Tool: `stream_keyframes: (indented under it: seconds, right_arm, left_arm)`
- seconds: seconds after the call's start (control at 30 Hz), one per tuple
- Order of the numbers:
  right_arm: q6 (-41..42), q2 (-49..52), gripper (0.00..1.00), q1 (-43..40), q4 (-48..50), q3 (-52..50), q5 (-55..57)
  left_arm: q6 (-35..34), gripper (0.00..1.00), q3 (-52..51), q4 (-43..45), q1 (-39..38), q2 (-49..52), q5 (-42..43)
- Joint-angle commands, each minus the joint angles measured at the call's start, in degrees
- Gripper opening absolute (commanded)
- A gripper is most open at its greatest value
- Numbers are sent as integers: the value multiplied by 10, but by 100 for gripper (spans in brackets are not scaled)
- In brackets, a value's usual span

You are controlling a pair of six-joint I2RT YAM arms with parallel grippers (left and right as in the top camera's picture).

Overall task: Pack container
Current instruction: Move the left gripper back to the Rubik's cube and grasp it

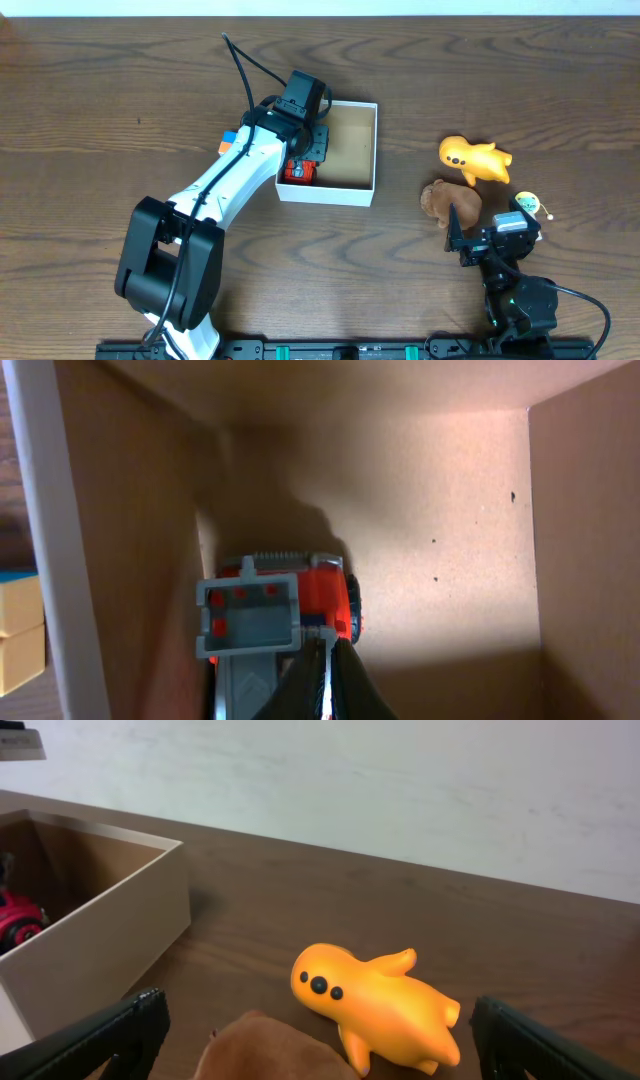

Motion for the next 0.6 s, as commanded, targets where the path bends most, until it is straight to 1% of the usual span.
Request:
stream_keyframes:
  seconds: [0.0,0.27,0.43,0.47,0.5,0.57]
  right_arm:
    - [9,-1,99,-3,-2,-1,0]
    - [9,-1,99,-3,-2,-1,0]
    - [9,-1,99,-3,-2,-1,0]
    - [9,-1,99,-3,-2,-1,0]
    - [9,-1,99,-3,-2,-1,0]
    - [9,-1,99,-3,-2,-1,0]
  left_arm:
    - [-5,6,11,-14,1,0,-17]
    - [-5,6,13,-16,1,-16,-17]
    - [-5,7,29,2,1,-26,-12]
    - [-5,13,33,8,1,-29,-9]
    - [-5,15,37,14,1,-32,-7]
    - [-5,17,46,26,1,-38,-4]
